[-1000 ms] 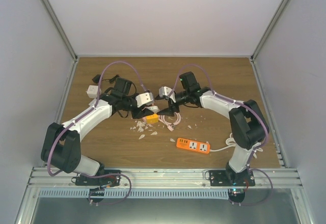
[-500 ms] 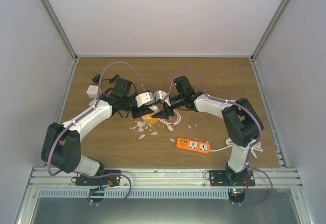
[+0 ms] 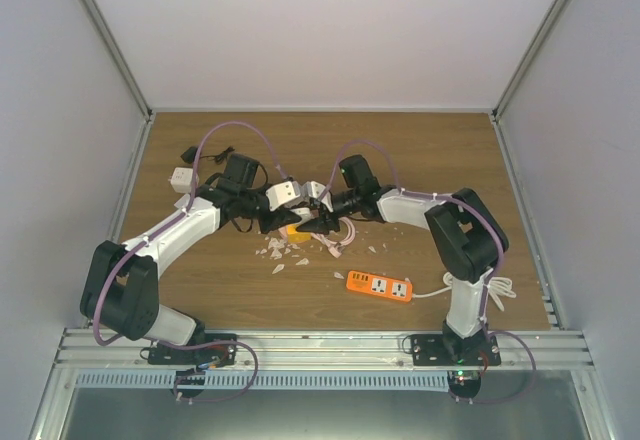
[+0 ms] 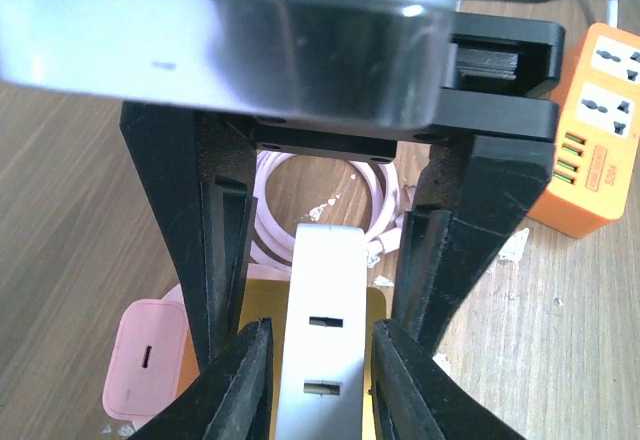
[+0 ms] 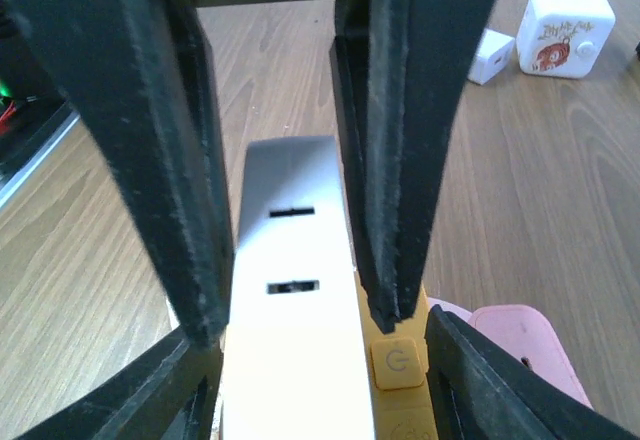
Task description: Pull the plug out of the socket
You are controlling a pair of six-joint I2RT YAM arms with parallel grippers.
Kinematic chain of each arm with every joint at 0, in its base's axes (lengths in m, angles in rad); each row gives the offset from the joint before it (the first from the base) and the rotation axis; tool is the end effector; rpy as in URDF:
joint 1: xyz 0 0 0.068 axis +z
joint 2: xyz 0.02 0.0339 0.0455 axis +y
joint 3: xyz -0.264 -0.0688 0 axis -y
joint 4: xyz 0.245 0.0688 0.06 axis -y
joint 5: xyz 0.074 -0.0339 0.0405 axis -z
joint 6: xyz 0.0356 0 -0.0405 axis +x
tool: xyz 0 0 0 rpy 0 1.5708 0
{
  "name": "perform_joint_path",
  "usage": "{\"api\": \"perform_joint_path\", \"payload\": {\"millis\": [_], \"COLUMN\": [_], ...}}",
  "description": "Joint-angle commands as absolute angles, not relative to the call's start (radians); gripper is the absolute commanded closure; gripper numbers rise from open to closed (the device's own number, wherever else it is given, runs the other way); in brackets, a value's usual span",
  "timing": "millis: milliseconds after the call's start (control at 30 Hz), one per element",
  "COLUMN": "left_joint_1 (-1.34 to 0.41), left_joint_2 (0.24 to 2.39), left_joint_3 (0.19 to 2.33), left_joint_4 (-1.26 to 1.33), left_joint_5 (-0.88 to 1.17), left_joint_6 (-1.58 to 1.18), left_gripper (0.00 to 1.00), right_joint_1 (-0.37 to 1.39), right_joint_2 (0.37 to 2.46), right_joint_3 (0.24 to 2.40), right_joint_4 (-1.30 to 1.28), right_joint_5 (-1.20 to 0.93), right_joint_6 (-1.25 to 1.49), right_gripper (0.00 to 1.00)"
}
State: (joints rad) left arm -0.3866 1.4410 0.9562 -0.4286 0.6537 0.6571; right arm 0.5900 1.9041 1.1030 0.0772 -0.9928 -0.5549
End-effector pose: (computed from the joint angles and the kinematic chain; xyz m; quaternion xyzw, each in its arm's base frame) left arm 0.2633 -0.1305 0.2332 0.5367 0.7254 -0.2599 0.3439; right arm 0.3075 0.2417 0.1669 -0.5987 0.5678 0.4405 0.3536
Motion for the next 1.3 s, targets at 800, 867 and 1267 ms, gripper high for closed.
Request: {"api": "perform_joint_path", "payload": {"millis": [800, 867, 1267], "left_joint_1": [-0.387, -0.382, -0.356], "left_joint_2": [1.384, 1.382, 1.385], "left_joint_3": [0.959, 0.967, 1.025], "left_joint_4": [-0.375, -0.375, -0.396], "left_joint_5": [0.73, 0.737, 0.765], "left_joint_6": [0.597, 0.594, 0.595], "left_gripper": [0.88, 0.91, 0.92], "right_joint_1": [0.6, 0.599, 0.597], "right_joint_2": [1.971, 1.972, 1.982], "right_joint_3": [1.109, 1.109, 1.117], "right_joint_4": [0.06, 0.058, 0.045], "right_joint_5": [-0.973, -0.97, -0.97], "right_joint_6": [-0.598, -0.6, -0.603], "right_gripper": [0.47, 0.47, 0.47]}}
